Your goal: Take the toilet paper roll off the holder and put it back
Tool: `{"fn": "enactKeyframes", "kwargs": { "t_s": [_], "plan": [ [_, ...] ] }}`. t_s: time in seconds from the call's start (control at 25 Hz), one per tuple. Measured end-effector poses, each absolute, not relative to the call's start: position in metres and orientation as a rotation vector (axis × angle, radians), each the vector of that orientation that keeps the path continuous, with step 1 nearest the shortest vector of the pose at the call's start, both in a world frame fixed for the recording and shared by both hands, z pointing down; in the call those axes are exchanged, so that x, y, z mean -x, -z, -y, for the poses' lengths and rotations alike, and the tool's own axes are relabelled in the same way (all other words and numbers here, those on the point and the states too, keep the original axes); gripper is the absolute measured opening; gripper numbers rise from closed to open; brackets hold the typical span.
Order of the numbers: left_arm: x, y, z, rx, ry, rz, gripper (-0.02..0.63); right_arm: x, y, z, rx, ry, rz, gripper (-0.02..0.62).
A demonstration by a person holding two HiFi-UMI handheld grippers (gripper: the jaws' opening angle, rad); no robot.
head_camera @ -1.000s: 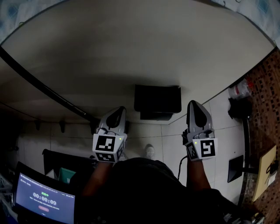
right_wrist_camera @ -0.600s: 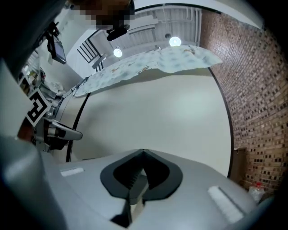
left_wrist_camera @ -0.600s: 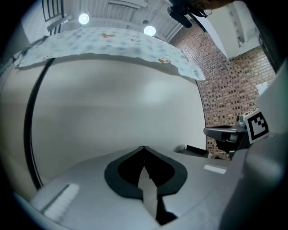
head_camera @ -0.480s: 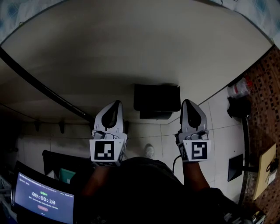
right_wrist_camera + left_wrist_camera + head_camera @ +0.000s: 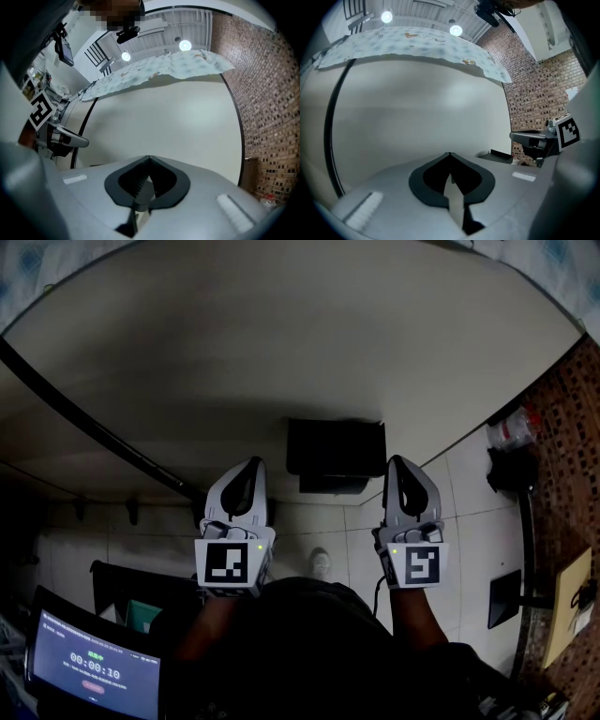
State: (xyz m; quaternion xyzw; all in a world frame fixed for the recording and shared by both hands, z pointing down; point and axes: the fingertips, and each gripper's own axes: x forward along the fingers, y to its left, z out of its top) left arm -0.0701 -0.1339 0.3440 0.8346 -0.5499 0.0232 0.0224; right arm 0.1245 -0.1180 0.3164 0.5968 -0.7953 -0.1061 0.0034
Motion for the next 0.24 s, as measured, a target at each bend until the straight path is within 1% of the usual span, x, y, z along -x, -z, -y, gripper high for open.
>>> {"fn": "enactKeyframes", "kwargs": {
  "t_s": [0.24],
  "plan": [
    [0.0668, -0.3455, 0.1341, -2.588, -0.077, 1.693, 0.018, -0.1247, -0.3172, 0.1185, -1.866, 0.338, 2.487, 0.002]
  ]
}}
